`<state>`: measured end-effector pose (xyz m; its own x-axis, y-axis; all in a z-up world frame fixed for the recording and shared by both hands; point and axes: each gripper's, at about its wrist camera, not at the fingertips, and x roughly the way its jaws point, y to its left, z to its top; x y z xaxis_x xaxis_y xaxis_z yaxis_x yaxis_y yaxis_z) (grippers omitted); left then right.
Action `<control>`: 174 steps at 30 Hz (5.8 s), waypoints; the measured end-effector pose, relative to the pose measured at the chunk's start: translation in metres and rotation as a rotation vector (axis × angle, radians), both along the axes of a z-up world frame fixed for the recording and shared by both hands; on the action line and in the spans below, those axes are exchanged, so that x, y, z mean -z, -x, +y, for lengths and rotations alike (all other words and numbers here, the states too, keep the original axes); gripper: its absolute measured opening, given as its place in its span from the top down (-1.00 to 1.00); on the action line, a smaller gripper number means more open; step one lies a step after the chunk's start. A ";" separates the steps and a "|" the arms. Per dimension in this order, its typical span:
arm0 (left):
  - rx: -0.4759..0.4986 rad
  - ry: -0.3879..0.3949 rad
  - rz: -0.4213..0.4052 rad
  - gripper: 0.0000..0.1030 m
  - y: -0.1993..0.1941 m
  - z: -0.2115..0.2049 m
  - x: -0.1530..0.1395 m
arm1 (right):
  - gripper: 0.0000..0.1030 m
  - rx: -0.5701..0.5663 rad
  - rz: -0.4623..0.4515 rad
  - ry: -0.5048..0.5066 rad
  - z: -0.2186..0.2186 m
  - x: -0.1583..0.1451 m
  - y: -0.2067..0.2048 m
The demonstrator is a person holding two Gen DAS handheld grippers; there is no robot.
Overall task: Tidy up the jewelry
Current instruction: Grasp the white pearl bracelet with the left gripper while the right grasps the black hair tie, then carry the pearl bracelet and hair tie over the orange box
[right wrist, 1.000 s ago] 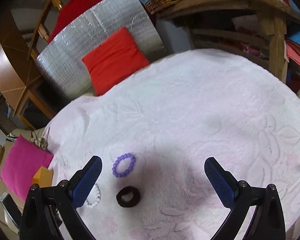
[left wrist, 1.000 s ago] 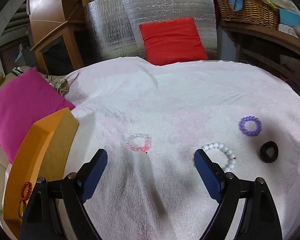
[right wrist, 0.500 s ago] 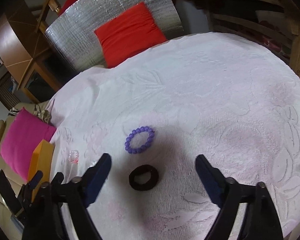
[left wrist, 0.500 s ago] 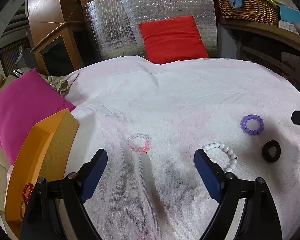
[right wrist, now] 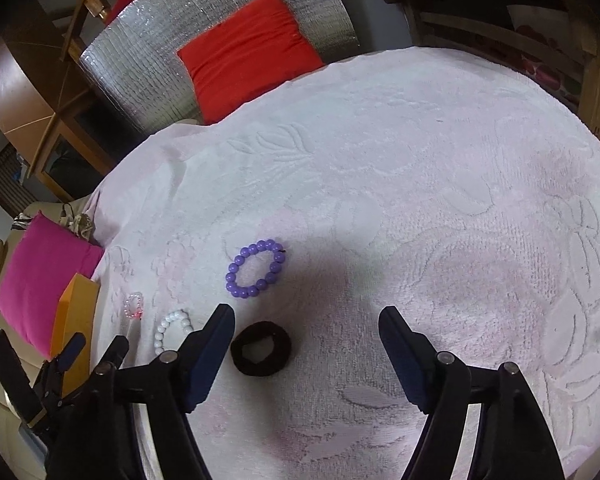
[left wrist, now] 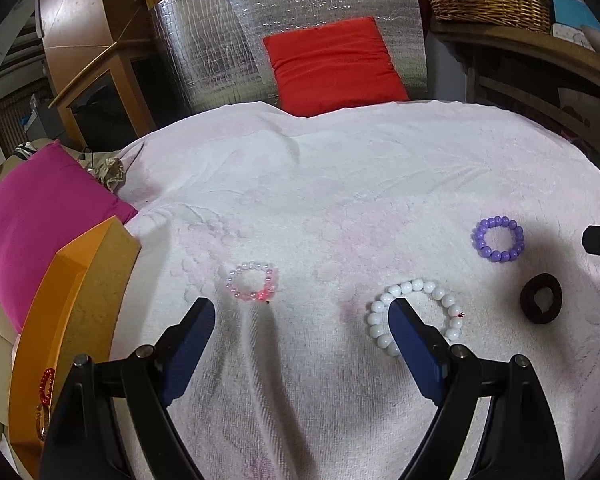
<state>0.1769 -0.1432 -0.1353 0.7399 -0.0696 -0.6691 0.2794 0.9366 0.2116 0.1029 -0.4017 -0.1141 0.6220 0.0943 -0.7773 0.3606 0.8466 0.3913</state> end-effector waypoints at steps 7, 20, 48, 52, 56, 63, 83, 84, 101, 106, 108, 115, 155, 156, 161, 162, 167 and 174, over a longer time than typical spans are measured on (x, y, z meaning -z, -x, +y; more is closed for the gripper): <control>0.014 0.000 0.032 -0.72 -0.005 -0.003 0.005 | -0.39 -0.029 -0.002 -0.054 -0.003 0.004 -0.001; 0.069 0.121 0.127 -0.72 -0.015 0.021 0.005 | -0.13 -0.135 0.078 -0.006 0.037 0.026 -0.023; 0.253 0.166 0.281 -0.49 -0.018 -0.030 0.039 | 0.80 -0.087 0.090 0.097 0.028 0.037 -0.024; 0.273 0.153 0.271 -0.48 -0.016 -0.034 0.041 | 0.80 -0.088 0.091 0.106 0.030 0.036 -0.022; 0.302 0.171 0.260 0.14 -0.014 -0.033 0.039 | 0.80 -0.089 0.089 0.122 0.032 0.036 -0.022; 0.326 0.205 0.242 0.82 -0.012 -0.028 0.031 | 0.80 -0.093 0.054 0.148 0.039 0.031 -0.022; 0.251 0.329 0.101 0.82 0.009 0.045 -0.027 | 0.80 -0.193 -0.047 0.079 0.092 0.013 -0.031; 0.246 0.331 0.092 0.82 0.011 0.049 -0.029 | 0.80 -0.205 -0.046 0.077 0.098 0.014 -0.032; 0.015 0.245 0.003 0.82 0.011 0.107 -0.038 | 0.80 -0.307 -0.087 0.074 0.155 0.009 -0.036; -0.024 0.233 -0.034 0.82 0.014 0.120 -0.044 | 0.80 -0.320 -0.099 0.077 0.166 0.007 -0.037; -0.038 0.228 -0.053 0.82 0.016 0.126 -0.047 | 0.80 -0.329 -0.104 0.076 0.171 0.005 -0.038; -0.082 0.217 -0.102 0.82 0.021 0.142 -0.056 | 0.80 -0.354 -0.115 0.070 0.191 0.003 -0.041; -0.477 0.200 -0.161 0.82 -0.006 0.290 -0.052 | 0.80 -0.530 -0.247 0.073 0.326 -0.052 -0.088; -0.496 0.206 -0.145 0.82 -0.010 0.296 -0.048 | 0.80 -0.535 -0.246 0.070 0.330 -0.054 -0.093; -0.583 0.195 -0.077 0.82 -0.028 0.320 -0.031 | 0.80 -0.569 -0.224 0.040 0.369 -0.061 -0.125; -0.595 0.189 -0.064 0.82 -0.031 0.322 -0.027 | 0.80 -0.572 -0.221 0.032 0.378 -0.062 -0.132; -0.627 0.213 0.001 0.81 -0.037 0.331 -0.016 | 0.78 -0.594 -0.187 0.041 0.418 -0.057 -0.165; -0.643 0.218 0.058 0.81 -0.041 0.333 -0.007 | 0.77 -0.591 -0.144 0.096 0.449 -0.041 -0.199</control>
<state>0.2184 0.1899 -0.1279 0.6424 0.2345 -0.7296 -0.3420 0.9397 0.0009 0.3019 0.0476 -0.0726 0.5849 0.3891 -0.7116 -0.2316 0.9210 0.3133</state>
